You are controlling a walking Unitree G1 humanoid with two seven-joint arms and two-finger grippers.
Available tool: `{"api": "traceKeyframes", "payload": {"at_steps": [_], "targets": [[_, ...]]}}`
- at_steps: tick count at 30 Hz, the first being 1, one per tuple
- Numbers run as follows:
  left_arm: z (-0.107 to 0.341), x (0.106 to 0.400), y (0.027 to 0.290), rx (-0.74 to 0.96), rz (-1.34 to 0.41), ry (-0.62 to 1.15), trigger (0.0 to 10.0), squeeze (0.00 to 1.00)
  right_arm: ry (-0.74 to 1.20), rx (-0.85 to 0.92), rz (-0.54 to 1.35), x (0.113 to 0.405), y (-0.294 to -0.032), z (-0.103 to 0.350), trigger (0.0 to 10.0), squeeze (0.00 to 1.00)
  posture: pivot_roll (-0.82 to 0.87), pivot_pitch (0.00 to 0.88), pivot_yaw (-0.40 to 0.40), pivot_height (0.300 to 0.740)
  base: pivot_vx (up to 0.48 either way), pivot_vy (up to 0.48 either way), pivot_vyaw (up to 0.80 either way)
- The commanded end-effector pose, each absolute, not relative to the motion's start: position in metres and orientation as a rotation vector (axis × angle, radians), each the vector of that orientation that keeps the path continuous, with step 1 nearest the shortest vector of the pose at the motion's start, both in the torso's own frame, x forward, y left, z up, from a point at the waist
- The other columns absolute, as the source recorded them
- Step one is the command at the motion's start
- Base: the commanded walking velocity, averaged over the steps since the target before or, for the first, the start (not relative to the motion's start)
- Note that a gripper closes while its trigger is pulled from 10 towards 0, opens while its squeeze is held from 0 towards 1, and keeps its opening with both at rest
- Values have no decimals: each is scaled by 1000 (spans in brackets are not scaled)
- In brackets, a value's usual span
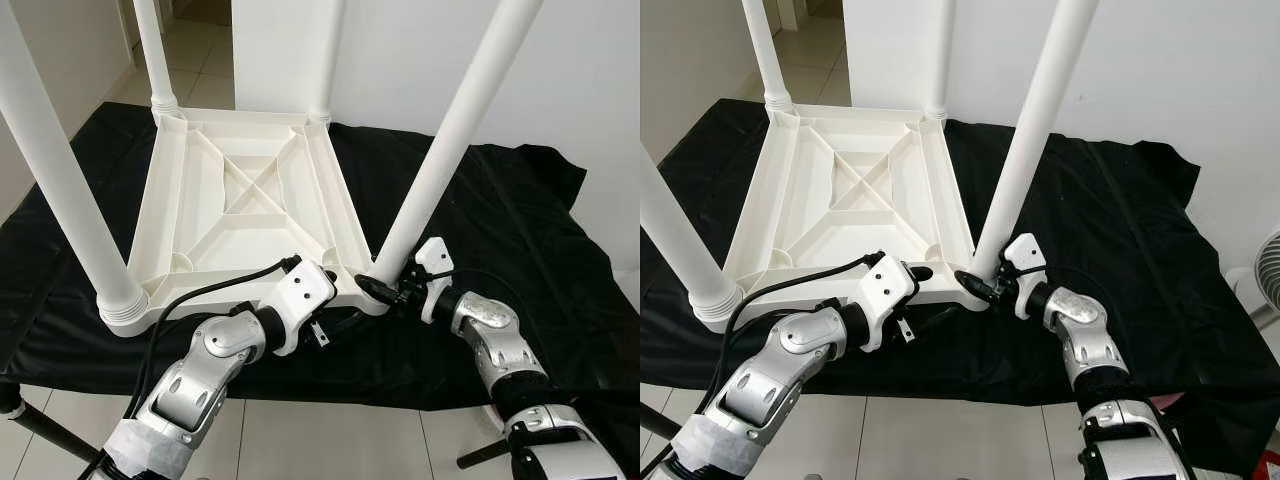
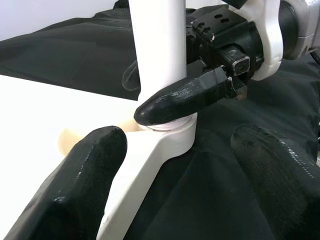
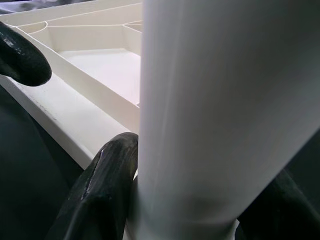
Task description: Building children table
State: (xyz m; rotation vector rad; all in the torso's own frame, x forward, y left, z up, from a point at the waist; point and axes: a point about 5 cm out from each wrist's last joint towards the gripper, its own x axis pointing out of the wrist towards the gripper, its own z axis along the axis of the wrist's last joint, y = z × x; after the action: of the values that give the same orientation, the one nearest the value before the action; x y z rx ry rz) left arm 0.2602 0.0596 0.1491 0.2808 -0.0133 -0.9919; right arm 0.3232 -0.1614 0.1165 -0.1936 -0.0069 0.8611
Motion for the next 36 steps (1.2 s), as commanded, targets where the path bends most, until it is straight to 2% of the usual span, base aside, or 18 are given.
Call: {"api": "traceKeyframes", "payload": {"at_steps": [1,2,3,8,15,24,26,35,36], "targets": [[146,259,57,286,-1008,-5,10000,0,3,-173,804,320,-163,111,9294,0,-5,0,-93,740,0,0,0],[146,259,57,286,-1008,-5,10000,0,3,-173,804,320,-163,111,9294,0,-5,0,-93,740,0,0,0],[146,259,57,285,-1008,-4,10000,0,-8,-162,772,320,-163,112,10000,0,-5,0,-93,740,0,0,0],[145,258,56,283,-1011,-2,10000,0,-38,-110,728,317,-162,116,10000,0,-12,0,-90,740,0,0,0],[144,257,55,282,-1020,0,10000,0,-102,-126,430,315,-158,122,10000,0,-15,0,-87,740,0,0,0],[144,257,56,284,-1015,1,10000,0,-74,-77,275,308,-146,115,10000,0,-7,0,-94,740,0,0,0],[144,257,57,283,-1011,3,10000,0,-61,-56,185,305,-141,113,10000,0,-3,0,-96,740,0,0,0],[144,257,58,286,-1004,3,10000,0,-57,-27,112,299,-129,113,10000,0,4,0,-99,740,0,0,0],[145,257,58,285,-1002,3,10000,0,-57,-22,103,298,-127,114,10000,757,7,0,-100,740,0,0,0]]}}
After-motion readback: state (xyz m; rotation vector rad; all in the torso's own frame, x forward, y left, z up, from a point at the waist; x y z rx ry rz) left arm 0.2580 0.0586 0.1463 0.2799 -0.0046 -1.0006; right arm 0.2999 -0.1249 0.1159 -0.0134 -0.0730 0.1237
